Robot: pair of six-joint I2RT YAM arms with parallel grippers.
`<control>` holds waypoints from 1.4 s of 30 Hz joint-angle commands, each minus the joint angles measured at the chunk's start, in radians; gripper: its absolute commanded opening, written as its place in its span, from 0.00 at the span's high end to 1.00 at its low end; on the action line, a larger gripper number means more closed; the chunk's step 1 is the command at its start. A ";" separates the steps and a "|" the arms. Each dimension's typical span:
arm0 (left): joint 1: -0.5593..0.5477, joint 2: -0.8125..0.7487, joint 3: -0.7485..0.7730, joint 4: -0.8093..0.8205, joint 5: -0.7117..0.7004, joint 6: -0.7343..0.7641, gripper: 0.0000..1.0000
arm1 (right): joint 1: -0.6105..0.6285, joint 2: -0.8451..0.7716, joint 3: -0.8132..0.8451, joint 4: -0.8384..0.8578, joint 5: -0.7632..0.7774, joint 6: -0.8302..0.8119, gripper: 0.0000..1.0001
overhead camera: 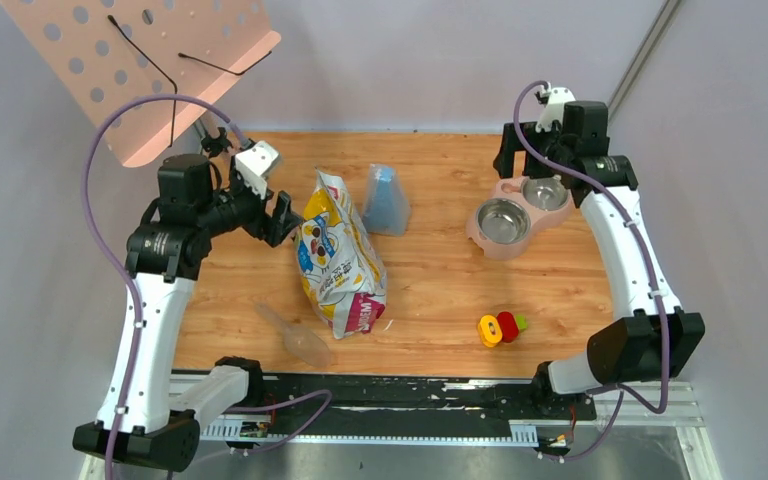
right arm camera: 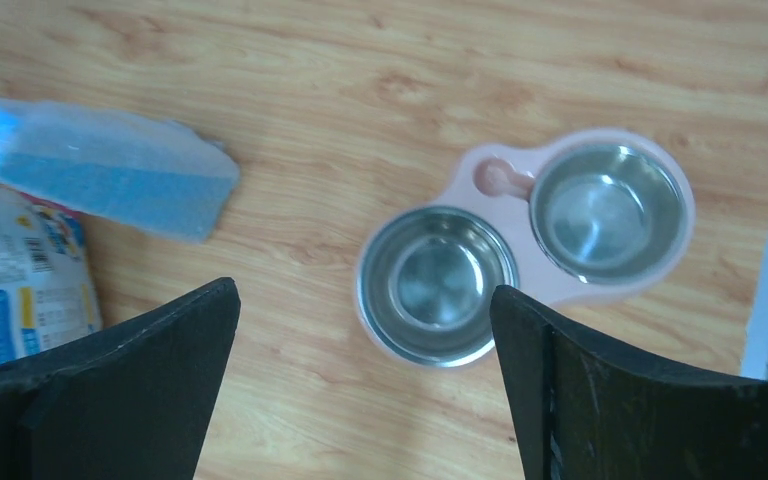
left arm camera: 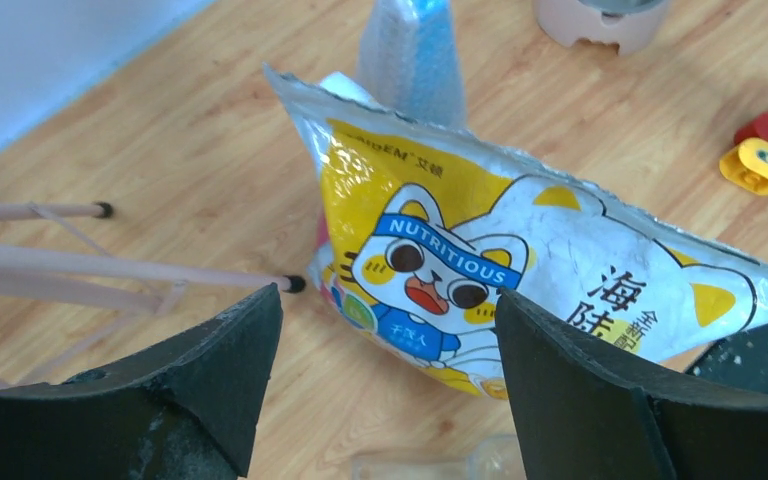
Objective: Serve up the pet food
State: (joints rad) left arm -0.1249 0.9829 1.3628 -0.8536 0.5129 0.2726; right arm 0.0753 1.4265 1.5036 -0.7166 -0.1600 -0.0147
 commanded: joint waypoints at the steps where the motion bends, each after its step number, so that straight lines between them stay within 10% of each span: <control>1: -0.004 0.019 0.035 -0.158 0.070 0.046 0.16 | 0.006 0.024 0.135 -0.005 -0.182 -0.020 0.03; 12: -0.003 -0.014 -0.043 0.006 0.015 -0.386 0.18 | 0.298 0.126 0.283 -0.040 -0.292 -0.009 0.15; 22: 0.011 0.032 -0.042 0.103 0.245 -0.459 0.30 | 0.498 0.216 0.330 0.015 -0.356 0.095 0.26; 42: -0.019 0.221 0.043 0.146 0.131 -0.728 0.47 | 0.557 0.276 0.364 0.039 -0.337 0.143 0.30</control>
State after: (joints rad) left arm -0.1188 1.1961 1.3777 -0.7181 0.6838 -0.4122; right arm 0.6262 1.7481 1.8786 -0.7185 -0.5304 0.1238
